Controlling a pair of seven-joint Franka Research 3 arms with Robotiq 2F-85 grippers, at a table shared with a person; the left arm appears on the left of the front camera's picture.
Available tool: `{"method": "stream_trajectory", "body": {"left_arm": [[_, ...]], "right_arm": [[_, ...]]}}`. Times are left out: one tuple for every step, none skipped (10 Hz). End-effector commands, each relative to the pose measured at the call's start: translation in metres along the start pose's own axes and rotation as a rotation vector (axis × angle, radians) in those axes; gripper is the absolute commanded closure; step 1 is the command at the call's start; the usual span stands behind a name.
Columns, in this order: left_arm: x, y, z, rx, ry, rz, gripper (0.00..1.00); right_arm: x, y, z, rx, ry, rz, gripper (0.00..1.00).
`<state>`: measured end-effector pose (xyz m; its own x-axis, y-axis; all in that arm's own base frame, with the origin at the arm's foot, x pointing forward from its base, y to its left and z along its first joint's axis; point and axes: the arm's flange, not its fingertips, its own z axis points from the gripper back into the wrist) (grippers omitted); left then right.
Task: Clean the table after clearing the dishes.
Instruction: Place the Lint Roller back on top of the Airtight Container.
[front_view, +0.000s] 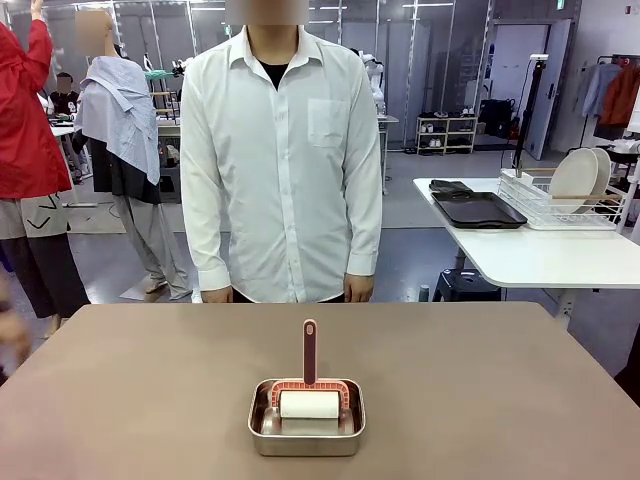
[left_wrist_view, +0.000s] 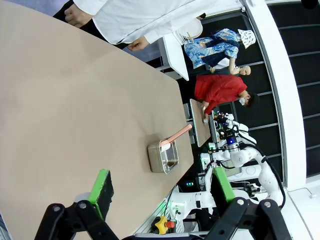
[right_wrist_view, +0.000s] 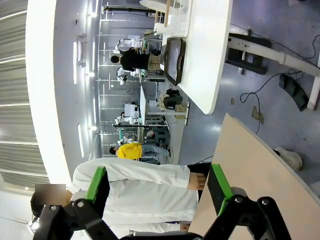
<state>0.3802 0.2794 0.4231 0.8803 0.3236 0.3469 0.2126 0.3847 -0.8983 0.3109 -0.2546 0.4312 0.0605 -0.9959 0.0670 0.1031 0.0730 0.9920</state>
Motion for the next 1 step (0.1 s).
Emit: {"method": "stream_trajectory", "body": {"left_arm": [[-0.0018, -0.001, 0.003, 0.01, 0.002, -0.004, 0.0]], "right_arm": [[-0.0004, 0.0015, 0.0037, -0.004, 0.008, -0.016, 0.0]]}}
